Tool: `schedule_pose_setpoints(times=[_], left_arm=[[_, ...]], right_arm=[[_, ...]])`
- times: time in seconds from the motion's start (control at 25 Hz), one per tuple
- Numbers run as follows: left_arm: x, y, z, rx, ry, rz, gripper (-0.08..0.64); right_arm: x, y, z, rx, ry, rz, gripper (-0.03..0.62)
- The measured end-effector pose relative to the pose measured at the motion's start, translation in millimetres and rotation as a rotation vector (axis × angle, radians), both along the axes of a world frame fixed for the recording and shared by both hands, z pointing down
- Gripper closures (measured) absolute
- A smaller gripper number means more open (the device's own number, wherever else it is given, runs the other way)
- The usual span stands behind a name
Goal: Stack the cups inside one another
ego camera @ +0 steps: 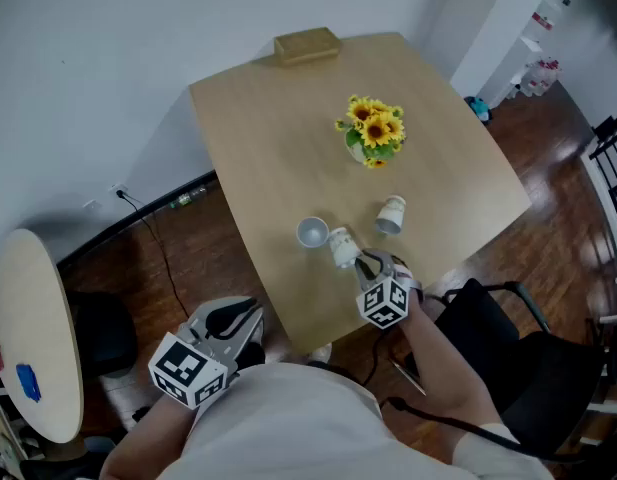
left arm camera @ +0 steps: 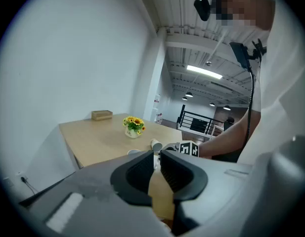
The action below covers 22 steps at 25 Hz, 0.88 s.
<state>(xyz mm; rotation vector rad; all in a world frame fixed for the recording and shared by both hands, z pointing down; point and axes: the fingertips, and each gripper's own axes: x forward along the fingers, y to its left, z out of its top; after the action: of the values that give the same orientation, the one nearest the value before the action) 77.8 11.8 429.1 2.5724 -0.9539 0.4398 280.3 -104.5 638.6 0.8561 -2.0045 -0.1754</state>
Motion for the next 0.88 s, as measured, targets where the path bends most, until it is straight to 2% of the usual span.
schedule_pose_setpoints(times=[0.28,0.56,0.88], left_arm=[[-33,-17,4,-0.004,-0.003,-0.002,0.511],[-47,-34,7,0.006,0.019,0.044,0.511],[-45,-48,6,0.021,0.08,0.13,0.511]], right_arm=[[-2,-10,-2,0.048,0.071,0.005,0.565],[7,-12,-27,0.07,0.127,0.056,0.574],[22,-2,-80,0.053,0.198,0.104,0.574]])
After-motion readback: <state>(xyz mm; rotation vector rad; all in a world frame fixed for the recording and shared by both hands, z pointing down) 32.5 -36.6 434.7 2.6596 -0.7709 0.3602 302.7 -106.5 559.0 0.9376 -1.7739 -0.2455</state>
